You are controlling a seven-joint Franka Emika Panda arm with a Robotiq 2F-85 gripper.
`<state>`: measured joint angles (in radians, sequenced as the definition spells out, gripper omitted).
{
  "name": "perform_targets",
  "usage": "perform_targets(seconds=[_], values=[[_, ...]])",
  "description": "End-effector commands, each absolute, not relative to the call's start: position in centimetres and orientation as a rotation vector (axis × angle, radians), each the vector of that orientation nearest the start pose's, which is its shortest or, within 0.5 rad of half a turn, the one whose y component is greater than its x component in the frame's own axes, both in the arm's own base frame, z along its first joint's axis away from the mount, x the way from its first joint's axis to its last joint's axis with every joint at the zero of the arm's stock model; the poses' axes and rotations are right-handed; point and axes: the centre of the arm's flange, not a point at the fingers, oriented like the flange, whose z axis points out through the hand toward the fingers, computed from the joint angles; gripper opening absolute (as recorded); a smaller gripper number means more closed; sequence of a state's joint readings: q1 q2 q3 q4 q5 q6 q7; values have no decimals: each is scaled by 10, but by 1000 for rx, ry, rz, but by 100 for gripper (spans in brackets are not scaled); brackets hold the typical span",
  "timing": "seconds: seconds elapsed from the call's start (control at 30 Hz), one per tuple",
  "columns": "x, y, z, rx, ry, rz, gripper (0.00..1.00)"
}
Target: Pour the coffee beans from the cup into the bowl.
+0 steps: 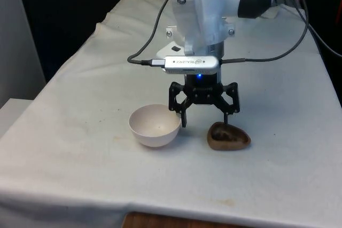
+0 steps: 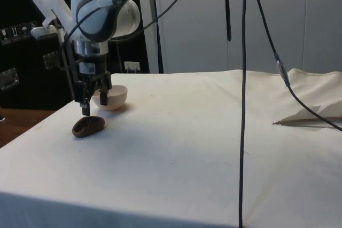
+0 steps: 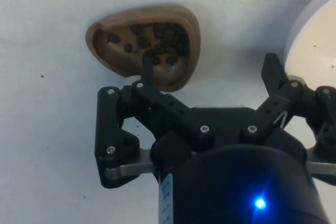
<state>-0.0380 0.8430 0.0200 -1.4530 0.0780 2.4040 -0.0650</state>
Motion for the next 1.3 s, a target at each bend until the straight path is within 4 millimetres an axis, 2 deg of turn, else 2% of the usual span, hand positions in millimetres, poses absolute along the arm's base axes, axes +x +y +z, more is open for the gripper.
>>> perform_targets(seconds=[0.0, 0.37, 0.73, 1.27], values=[[732, -15, 191, -3071, 21, -169, 100], [731, -11, 188, -3123, -2, -160, 100], [732, 6, 188, -3168, -11, -156, 100], [732, 6, 188, -3127, 7, -171, 100]])
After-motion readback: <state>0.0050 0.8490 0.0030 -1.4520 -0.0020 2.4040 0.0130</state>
